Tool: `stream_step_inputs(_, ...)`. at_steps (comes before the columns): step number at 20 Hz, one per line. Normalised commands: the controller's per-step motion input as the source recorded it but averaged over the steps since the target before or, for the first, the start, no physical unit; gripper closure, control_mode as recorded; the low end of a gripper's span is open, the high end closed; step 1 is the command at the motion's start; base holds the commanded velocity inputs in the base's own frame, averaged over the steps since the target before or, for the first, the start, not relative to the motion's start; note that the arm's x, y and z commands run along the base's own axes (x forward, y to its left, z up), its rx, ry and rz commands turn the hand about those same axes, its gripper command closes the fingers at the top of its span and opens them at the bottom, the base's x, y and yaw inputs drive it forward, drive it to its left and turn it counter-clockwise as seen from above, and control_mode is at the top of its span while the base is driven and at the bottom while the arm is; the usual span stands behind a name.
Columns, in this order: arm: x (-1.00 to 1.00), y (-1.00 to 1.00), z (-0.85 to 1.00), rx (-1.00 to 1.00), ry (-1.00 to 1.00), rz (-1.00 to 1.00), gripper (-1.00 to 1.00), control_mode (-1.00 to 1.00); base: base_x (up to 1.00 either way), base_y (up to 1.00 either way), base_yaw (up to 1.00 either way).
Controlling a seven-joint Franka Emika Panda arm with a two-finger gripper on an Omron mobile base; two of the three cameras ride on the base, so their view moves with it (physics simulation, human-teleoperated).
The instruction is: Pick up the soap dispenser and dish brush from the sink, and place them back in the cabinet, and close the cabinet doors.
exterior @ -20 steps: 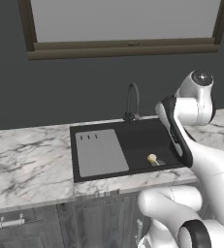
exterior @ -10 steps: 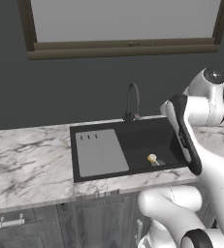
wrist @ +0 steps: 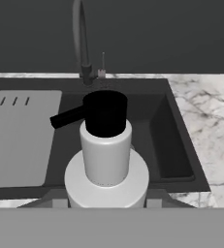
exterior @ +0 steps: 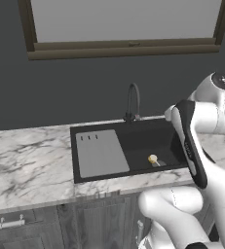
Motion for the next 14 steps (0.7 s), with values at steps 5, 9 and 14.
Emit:
stream_step_inputs(5,0.00,0.00,0.00,0.00,0.00,0.00,1.00,1.00,0.00,0.00,0.00)
stream_step_inputs(9,0.00,0.00,0.00,0.00,0.00,0.00,1.00,1.00,-0.07,0.01,0.18)
stream_step_inputs(14,0.00,0.00,0.00,0.00,0.00,0.00,1.00,1.00,-0.08,0.00,0.43)
